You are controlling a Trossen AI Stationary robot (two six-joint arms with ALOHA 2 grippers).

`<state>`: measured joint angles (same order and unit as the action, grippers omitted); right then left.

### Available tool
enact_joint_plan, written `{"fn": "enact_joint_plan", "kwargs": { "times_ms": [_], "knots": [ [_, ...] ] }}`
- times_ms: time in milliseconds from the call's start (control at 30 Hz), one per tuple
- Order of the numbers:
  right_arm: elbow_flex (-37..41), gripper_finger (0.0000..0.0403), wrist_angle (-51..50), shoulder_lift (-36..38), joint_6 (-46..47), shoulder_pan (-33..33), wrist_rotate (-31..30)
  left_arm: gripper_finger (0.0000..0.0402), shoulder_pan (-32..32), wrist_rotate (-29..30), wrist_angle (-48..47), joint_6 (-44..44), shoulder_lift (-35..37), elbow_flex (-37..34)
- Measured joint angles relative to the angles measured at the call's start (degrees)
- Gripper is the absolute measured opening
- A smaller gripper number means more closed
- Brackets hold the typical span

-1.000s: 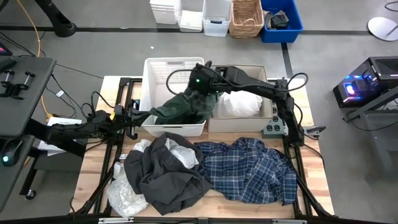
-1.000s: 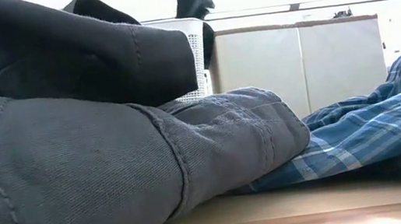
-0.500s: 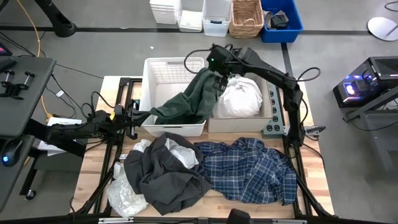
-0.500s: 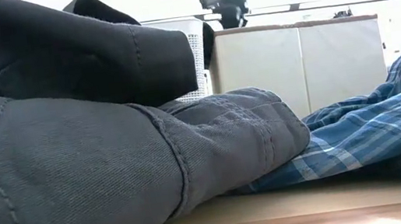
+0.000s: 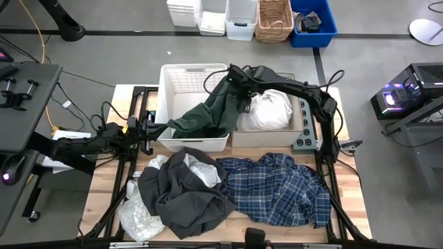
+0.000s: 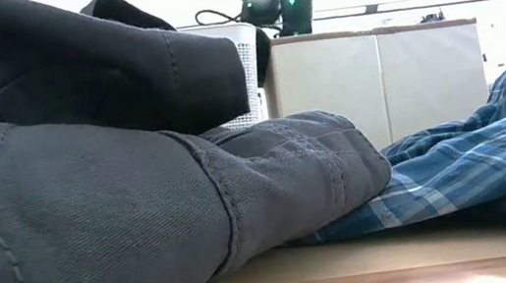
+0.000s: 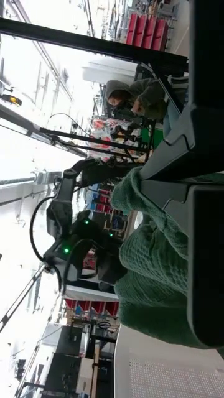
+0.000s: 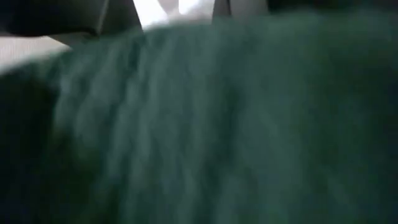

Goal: Sort clothes
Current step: Put the green shirt into the white bin

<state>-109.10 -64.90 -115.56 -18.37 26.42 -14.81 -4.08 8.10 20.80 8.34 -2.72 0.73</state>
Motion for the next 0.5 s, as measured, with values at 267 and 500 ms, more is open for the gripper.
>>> {"fn": "enact_joint_plan", "kwargs": {
  "times_ms": [267, 500],
  "knots": [
    [-6.66, 0.0093, 3.07, 3.28, -2.68, -2.87, 7.5, 0.0, 0.0, 0.0, 0.0, -0.02, 0.0, 0.0],
    [-14.14, 0.0081, 6.77, 3.92, 2.23, -5.27, 14.89, 0.0, 0.0, 0.01, 0.0, -0.01, 0.0, 0.0]
  ]
}}
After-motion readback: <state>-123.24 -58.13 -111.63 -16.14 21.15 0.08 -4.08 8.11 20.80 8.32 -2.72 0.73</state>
